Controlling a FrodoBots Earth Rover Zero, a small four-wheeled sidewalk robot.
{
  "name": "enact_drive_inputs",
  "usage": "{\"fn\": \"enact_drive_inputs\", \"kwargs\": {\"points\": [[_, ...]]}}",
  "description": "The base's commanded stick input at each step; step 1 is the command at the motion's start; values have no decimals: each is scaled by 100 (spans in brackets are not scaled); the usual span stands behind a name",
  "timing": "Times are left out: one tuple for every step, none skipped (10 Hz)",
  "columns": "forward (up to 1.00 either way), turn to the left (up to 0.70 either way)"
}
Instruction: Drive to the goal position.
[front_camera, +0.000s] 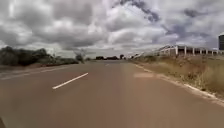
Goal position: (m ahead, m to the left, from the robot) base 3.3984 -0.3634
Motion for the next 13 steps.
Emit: {"fn": "enact_drive_inputs", "kwargs": {"points": [[85, -24], [85, -10], [85, 0], [85, 0], [85, 0], [85, 0], [85, 0], [85, 0], [85, 0], [85, 0], [85, 0], [85, 0], [85, 0]]}}
